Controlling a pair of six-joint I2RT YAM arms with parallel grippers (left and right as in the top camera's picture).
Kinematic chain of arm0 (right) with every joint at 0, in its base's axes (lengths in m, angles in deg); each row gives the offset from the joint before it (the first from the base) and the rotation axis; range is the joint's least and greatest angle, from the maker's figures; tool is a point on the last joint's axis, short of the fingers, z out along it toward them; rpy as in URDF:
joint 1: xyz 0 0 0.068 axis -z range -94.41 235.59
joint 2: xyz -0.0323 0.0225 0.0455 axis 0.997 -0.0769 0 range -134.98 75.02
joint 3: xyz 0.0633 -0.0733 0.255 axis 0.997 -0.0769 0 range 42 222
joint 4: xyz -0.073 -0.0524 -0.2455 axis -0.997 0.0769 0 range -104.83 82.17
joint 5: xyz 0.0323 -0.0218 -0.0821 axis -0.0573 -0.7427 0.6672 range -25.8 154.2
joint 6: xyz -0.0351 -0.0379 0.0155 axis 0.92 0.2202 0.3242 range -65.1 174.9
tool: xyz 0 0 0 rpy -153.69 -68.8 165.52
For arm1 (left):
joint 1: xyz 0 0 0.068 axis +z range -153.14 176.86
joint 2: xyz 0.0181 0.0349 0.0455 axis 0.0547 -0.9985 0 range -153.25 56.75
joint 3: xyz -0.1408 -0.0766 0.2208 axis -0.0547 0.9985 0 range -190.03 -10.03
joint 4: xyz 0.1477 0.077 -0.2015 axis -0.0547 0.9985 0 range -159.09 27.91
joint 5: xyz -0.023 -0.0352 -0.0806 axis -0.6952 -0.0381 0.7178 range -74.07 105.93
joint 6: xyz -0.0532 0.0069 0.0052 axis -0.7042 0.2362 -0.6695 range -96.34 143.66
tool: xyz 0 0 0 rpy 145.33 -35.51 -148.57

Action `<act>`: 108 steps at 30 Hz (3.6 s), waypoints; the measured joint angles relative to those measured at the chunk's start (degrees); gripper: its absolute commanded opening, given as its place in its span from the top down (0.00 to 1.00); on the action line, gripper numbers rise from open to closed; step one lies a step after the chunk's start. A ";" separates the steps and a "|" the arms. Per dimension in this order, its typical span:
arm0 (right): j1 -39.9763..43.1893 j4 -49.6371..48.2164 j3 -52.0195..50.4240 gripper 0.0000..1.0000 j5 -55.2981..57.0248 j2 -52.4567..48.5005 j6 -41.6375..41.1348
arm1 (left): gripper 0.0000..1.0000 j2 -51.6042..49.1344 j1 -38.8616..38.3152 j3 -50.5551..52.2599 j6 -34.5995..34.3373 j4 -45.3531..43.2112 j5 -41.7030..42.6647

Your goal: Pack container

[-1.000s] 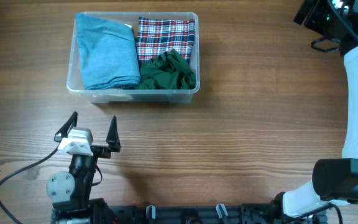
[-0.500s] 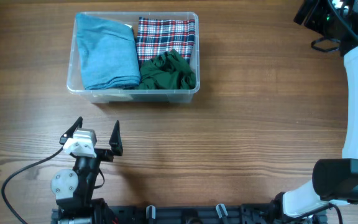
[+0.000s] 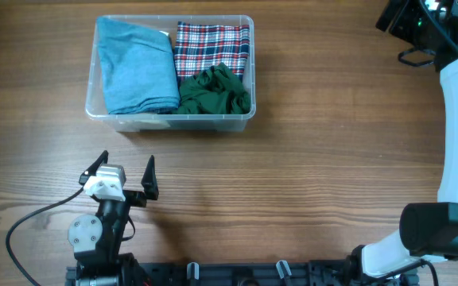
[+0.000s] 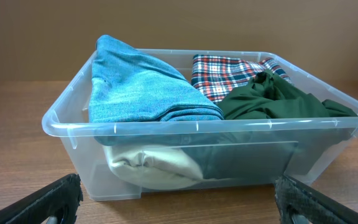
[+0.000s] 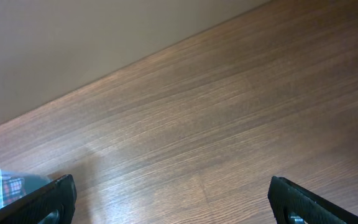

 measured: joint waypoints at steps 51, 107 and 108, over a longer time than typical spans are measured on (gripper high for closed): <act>0.00 -22.10 -51.58 0.00 0.28 50.16 -0.02 | 0.00 0.04 0.00 0.02 0.00 0.02 -0.17; -2.45 -58.53 -108.48 0.00 -13.90 98.60 10.05 | 0.00 0.04 0.00 0.07 0.00 -0.04 -0.17; -2.45 -57.94 -108.48 0.00 -13.90 98.68 10.21 | 0.00 0.04 0.00 0.07 0.00 -0.04 -0.15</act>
